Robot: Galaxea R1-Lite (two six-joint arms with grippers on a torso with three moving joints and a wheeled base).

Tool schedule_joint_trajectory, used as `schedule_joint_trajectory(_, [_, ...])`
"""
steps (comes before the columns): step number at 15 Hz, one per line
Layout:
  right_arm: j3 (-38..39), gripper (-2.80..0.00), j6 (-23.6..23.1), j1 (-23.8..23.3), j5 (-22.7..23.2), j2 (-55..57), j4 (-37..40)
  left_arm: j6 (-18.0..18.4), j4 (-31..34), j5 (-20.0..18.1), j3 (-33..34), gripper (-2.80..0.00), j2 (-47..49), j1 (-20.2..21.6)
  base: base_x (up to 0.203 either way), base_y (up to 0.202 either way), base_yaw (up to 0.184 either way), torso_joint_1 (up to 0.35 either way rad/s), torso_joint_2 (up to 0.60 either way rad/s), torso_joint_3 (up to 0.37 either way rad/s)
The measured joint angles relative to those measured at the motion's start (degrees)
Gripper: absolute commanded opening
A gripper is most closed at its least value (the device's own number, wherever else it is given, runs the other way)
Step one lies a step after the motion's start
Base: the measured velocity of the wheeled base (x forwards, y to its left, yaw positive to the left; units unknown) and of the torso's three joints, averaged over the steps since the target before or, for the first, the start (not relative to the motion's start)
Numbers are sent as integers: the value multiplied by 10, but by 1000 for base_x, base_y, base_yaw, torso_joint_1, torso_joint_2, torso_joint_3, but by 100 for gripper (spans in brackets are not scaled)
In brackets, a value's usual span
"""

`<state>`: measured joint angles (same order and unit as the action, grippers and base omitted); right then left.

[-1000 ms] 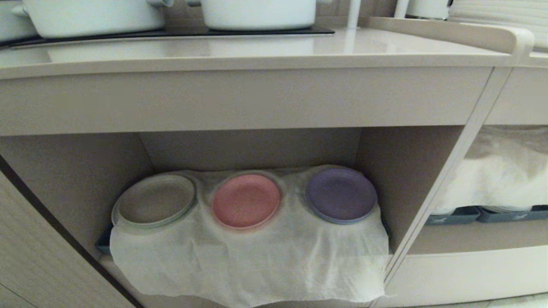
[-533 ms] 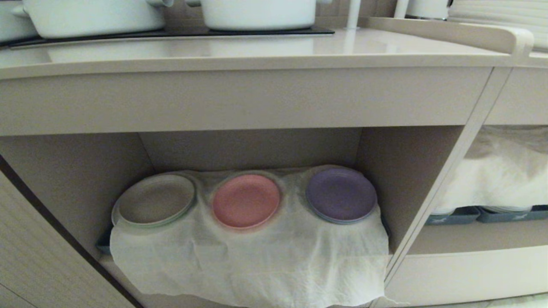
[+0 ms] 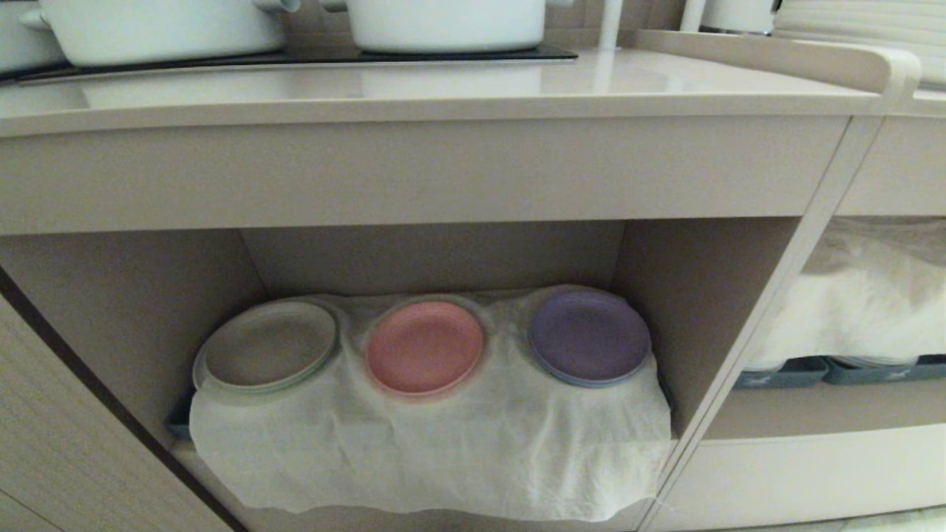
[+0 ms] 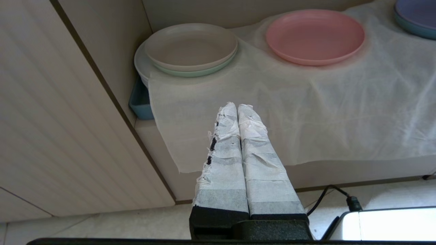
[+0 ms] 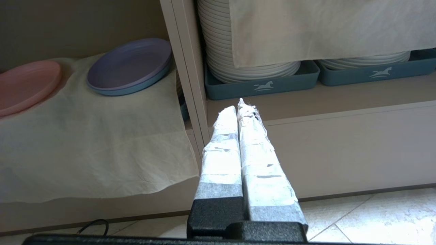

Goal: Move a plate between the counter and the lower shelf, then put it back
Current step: Pick up the plate in the cupboard

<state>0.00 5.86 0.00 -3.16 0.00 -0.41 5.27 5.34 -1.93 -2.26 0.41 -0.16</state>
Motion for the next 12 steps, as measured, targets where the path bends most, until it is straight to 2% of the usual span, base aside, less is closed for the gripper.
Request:
schedule_joint_trajectory(3, [0, -280, 0, 0, 0, 0, 0, -19, 0, 6, 0, -280, -3, 0, 0, 0, 0, 0, 0, 0])
schedule_joint_trajectory(8, [0, -280, 0, 0, 0, 0, 0, -20, -9, 16, 4, -280, -3, 0, 0, 0, 0, 0, 0, 0])
schedule_joint_trajectory(12, [0, -280, 0, 0, 0, 0, 0, -35, -10, 16, 4, -280, -3, 0, 0, 0, 0, 0, 0, 0])
